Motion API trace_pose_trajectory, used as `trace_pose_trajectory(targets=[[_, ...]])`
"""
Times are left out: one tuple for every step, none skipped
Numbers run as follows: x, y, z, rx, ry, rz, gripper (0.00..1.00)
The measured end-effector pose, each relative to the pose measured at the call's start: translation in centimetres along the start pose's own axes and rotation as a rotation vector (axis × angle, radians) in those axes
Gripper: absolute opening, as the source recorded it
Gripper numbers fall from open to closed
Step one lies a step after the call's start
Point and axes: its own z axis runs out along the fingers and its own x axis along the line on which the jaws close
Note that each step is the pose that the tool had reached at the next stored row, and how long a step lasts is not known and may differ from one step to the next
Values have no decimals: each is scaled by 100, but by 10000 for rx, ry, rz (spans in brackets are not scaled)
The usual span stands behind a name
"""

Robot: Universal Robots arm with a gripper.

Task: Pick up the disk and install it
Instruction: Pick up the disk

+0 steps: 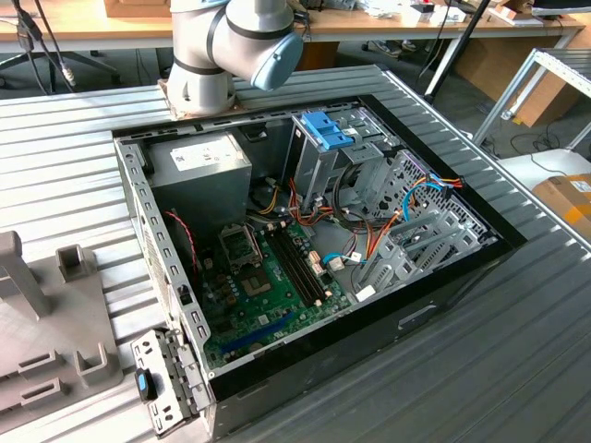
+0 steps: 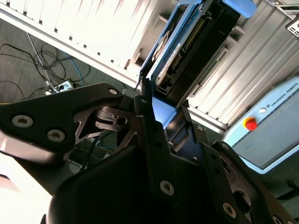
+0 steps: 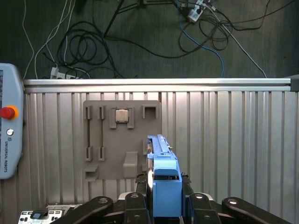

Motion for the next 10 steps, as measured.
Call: trace_pose_trajectory(targets=[[-1,-10,0,0,0,1,36],[-1,-21,1,0,0,1,36],[-1,-29,0,-1,0,1,36],[-1,-43,1,0,0,1,36],[-1,-60,1,0,0,1,36],[-1,-70,1,-1,0,1,36],[-1,-80,2,0,0,1,36],[-1,-91,2,0,0,1,36],[-2,-102,2,-1,0,1,36],[-2,-115,2,0,0,1,36]])
